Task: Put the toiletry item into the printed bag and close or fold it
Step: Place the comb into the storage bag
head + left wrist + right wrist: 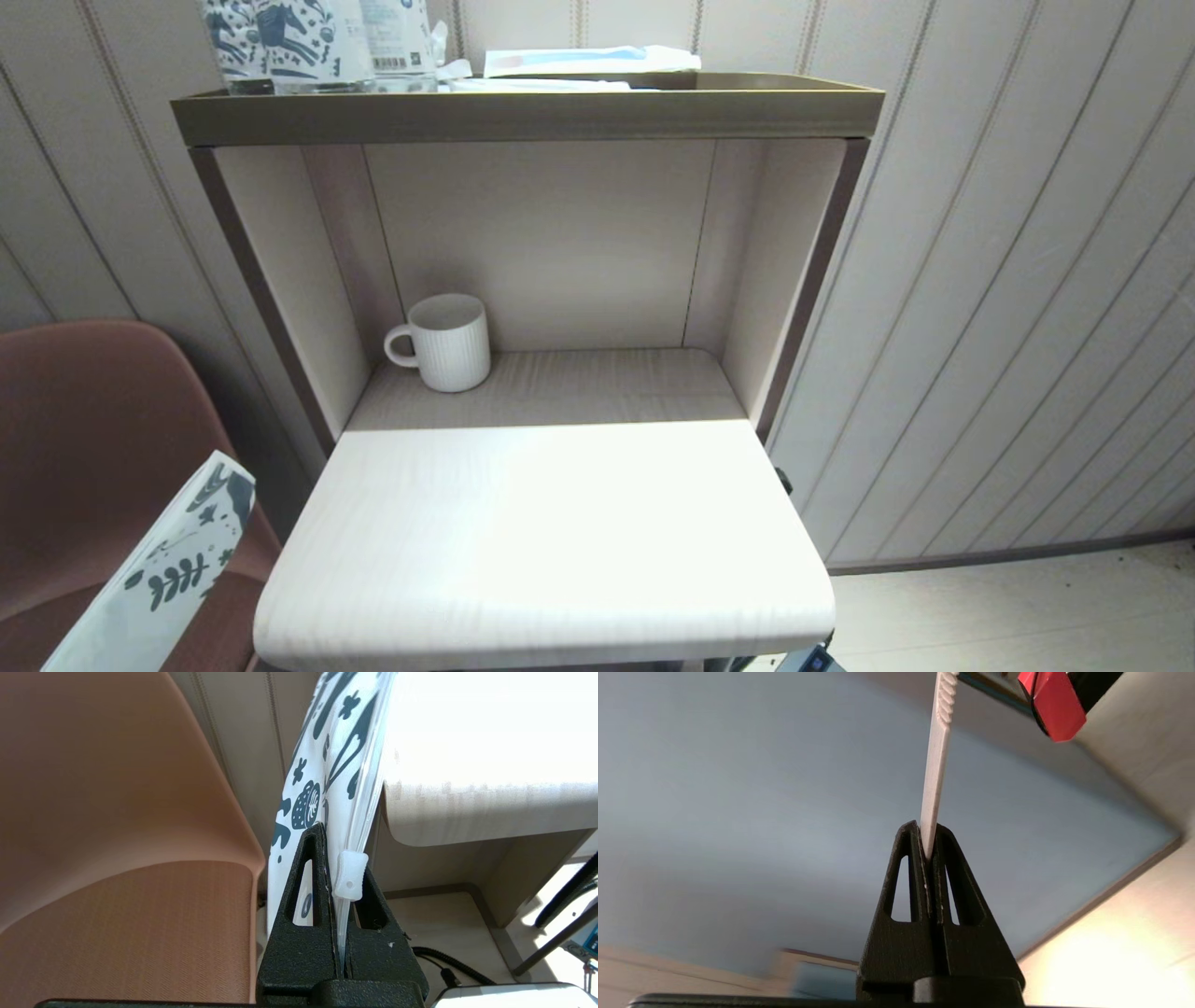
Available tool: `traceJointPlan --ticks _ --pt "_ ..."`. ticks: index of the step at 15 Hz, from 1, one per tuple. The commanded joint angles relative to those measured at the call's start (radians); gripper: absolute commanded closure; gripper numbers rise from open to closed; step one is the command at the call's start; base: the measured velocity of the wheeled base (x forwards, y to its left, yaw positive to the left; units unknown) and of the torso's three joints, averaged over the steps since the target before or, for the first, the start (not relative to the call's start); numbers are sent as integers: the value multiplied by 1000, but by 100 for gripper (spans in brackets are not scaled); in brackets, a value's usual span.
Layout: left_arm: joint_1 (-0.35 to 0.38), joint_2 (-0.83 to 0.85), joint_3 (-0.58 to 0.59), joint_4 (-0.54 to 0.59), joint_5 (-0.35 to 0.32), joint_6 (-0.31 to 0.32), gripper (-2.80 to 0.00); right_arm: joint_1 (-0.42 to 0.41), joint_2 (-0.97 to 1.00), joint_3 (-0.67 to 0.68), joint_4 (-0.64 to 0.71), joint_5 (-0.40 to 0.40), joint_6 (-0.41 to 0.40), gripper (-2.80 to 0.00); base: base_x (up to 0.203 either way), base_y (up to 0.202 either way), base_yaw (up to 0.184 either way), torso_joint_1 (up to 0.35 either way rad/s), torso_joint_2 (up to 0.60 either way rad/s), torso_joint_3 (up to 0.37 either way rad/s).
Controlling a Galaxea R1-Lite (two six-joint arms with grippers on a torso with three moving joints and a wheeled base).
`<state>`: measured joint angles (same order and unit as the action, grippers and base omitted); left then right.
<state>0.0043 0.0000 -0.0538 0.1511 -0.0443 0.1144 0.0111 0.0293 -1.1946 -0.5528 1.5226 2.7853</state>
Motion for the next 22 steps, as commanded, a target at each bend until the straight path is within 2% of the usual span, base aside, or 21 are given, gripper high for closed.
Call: traceJointPlan --ticks 1,3,4,7,12,19,21,22 --pt "0 0 0 1 0 1 0 0 -29 -140 -27 47 15 0 0 0 0 0 0 0" --pt "0 0 0 1 0 1 0 0 -29 -244 -51 47 15 0 0 0 0 0 0 0" --pt "0 0 0 1 -3 1 0 0 -29 -242 -6 47 15 0 0 0 0 0 0 0" --pt "0 0 0 1 0 1 0 0 -29 -232 292 47 15 0 0 0 0 0 0 0" --pt "0 0 0 1 0 1 0 0 -29 -335 778 47 15 0 0 0 0 0 0 0" --pt "0 0 0 1 0 1 0 -3 -29 -333 838 47 15 0 0 0 0 0 0 0" --pt "0 0 0 1 0 1 0 -3 -29 -332 817 47 15 0 0 0 0 0 0 0" --pt "0 0 0 1 0 1 0 -3 -29 -328 747 47 15 0 0 0 0 0 0 0"
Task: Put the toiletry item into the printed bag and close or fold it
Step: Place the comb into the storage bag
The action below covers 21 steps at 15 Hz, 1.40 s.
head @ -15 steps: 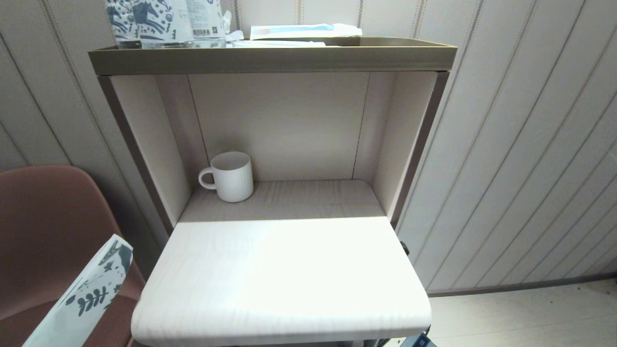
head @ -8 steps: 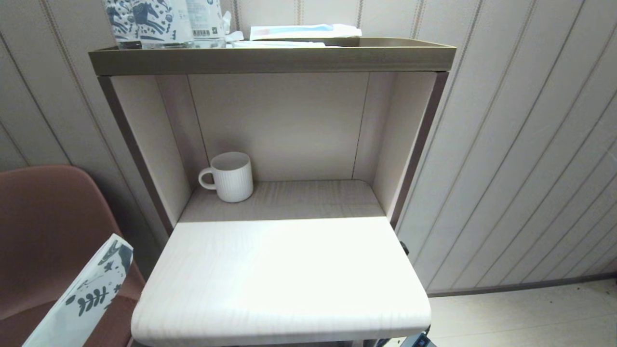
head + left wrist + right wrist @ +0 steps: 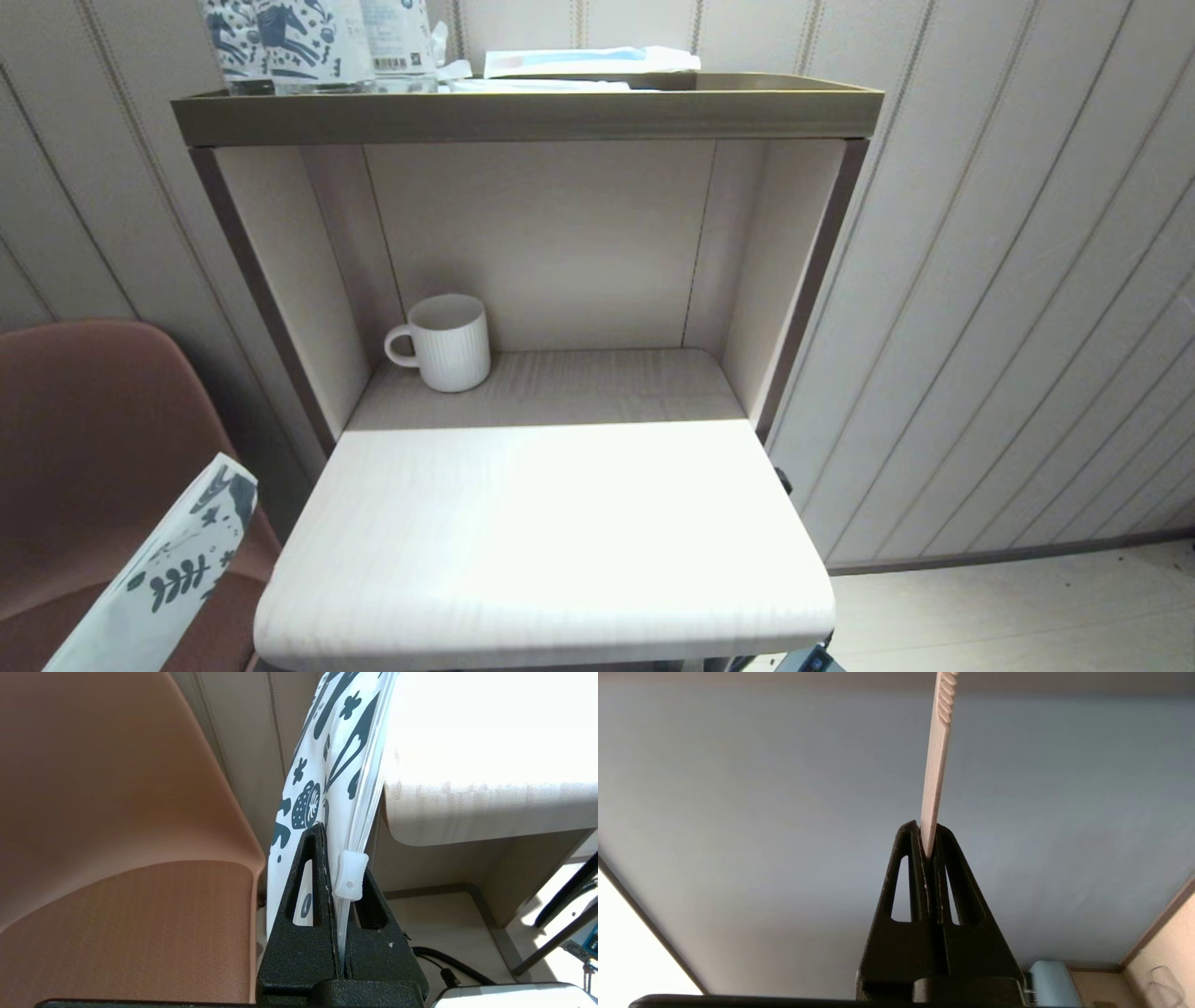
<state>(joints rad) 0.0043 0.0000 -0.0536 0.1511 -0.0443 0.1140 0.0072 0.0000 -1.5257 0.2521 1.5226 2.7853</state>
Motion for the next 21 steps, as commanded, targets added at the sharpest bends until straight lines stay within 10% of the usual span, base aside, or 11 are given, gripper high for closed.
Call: traceJointPlan --ticks 1,4,14,21 --pt "0 0 0 1 0 1 0 1 0 5 -192 47 15 0 0 0 0 0 0 0" --pt "0 0 0 1 0 1 0 2 0 49 -633 47 15 0 0 0 0 0 0 0" --pt "0 0 0 1 0 1 0 2 0 350 -1499 47 15 0 0 0 0 0 0 0" --pt "0 0 0 1 0 1 0 1 0 590 -1822 47 15 0 0 0 0 0 0 0"
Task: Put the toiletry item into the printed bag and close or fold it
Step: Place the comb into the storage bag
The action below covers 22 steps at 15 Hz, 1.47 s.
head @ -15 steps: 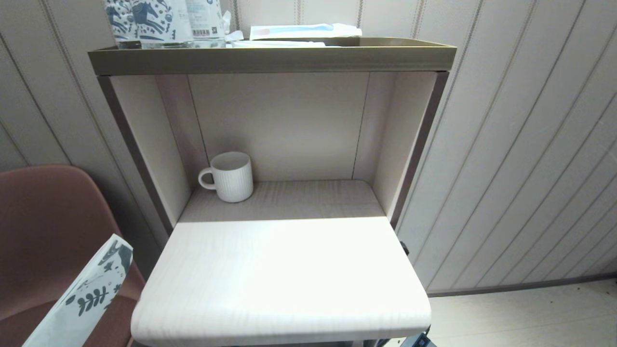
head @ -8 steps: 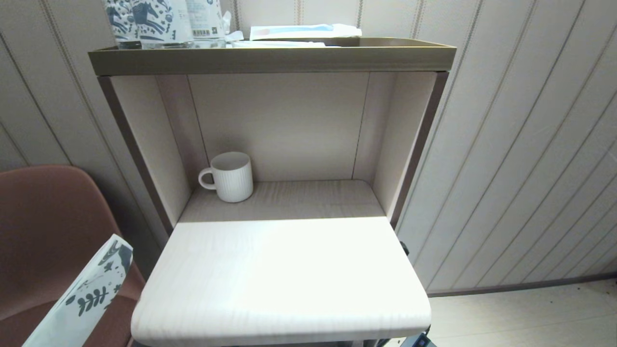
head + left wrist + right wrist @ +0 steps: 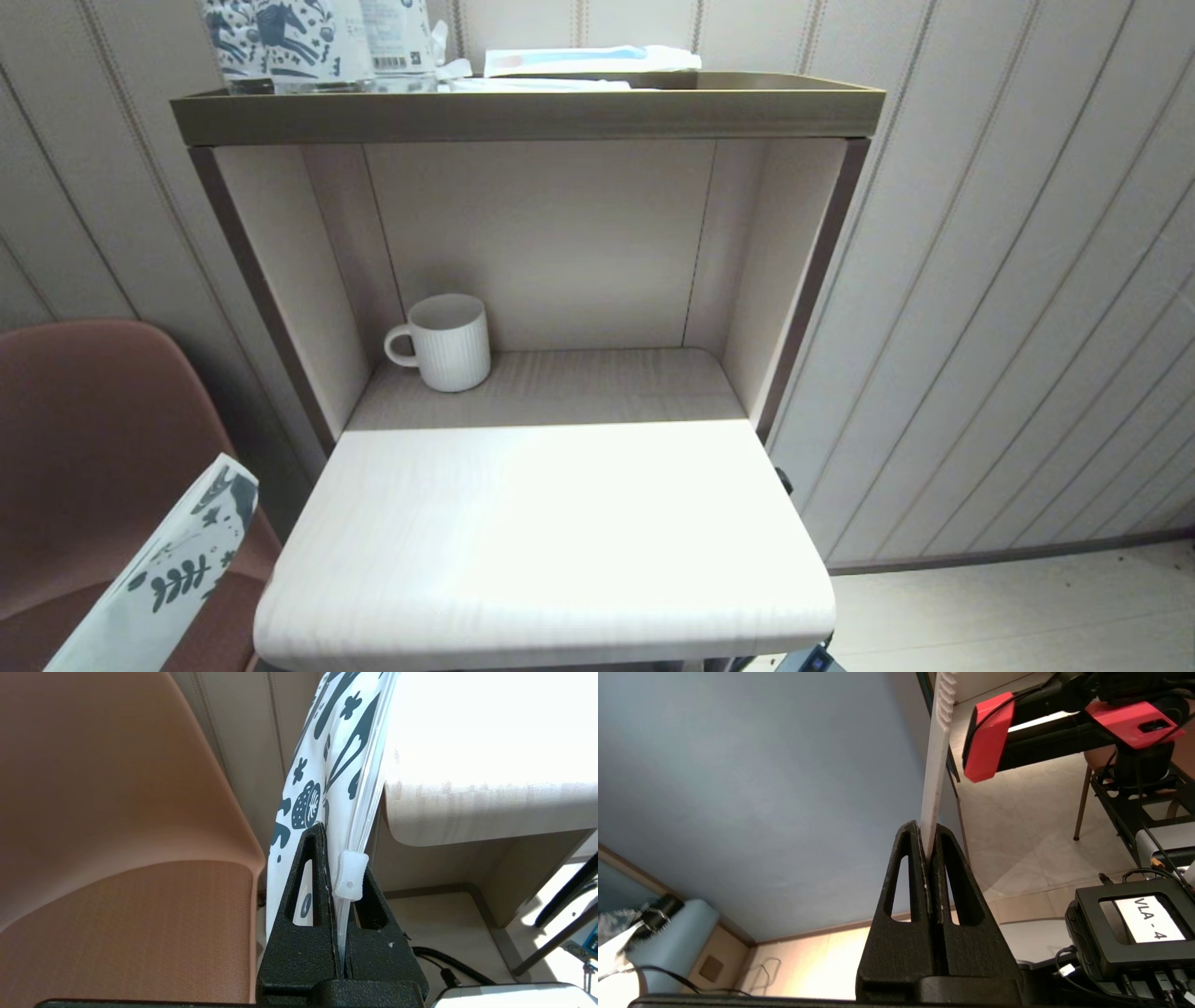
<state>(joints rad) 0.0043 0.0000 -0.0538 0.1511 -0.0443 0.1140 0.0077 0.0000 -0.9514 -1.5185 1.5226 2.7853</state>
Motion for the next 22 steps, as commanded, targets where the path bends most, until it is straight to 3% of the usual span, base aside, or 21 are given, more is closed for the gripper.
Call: traceJointPlan --ticks 1,9,18,22 --pt "0 0 0 1 0 1 0 2 0 6 -52 47 15 0 0 0 0 0 0 0" --pt "0 0 0 1 0 1 0 2 0 -11 -52 47 15 0 0 0 0 0 0 0" --pt "0 0 0 1 0 1 0 1 0 249 -52 47 15 0 0 0 0 0 0 0" --pt "0 0 0 1 0 1 0 2 0 291 -52 47 15 0 0 0 0 0 0 0"
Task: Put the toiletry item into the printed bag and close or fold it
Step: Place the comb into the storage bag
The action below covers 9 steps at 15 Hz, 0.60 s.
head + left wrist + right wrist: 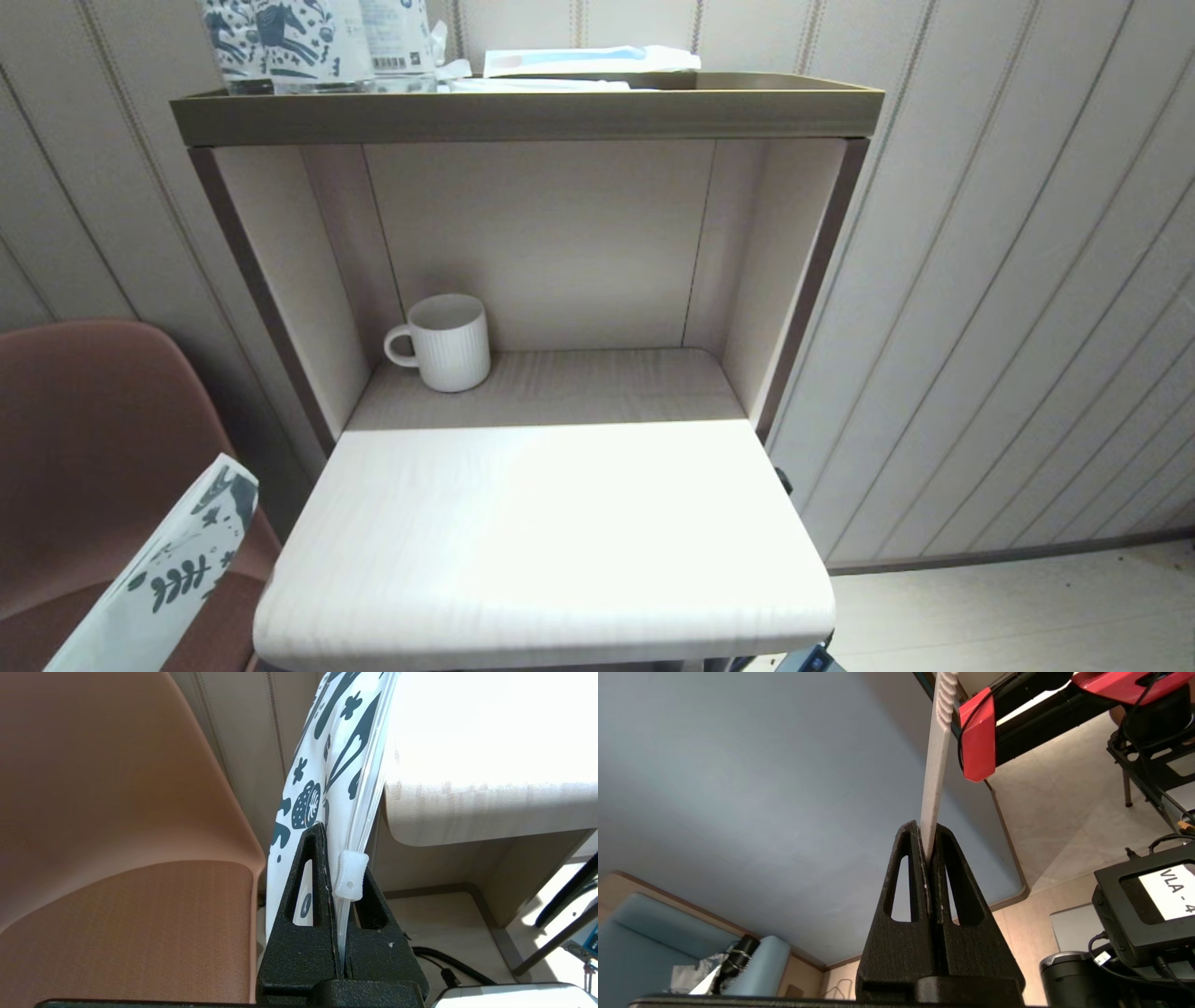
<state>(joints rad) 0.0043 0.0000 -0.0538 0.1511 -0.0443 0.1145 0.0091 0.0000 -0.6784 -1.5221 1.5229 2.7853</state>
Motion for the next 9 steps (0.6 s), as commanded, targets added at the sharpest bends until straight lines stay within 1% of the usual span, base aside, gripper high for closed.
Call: traceJointPlan --ticks 1,5,9 --pt "0 0 0 1 0 1 0 0 0 25 -48 47 3 0 0 0 0 0 0 0" --pt "0 0 0 1 0 1 0 0 0 52 -48 47 -318 0 0 0 0 0 0 0" --pt "0 0 0 1 0 1 0 0 0 84 -48 47 -787 0 0 0 0 0 0 0"
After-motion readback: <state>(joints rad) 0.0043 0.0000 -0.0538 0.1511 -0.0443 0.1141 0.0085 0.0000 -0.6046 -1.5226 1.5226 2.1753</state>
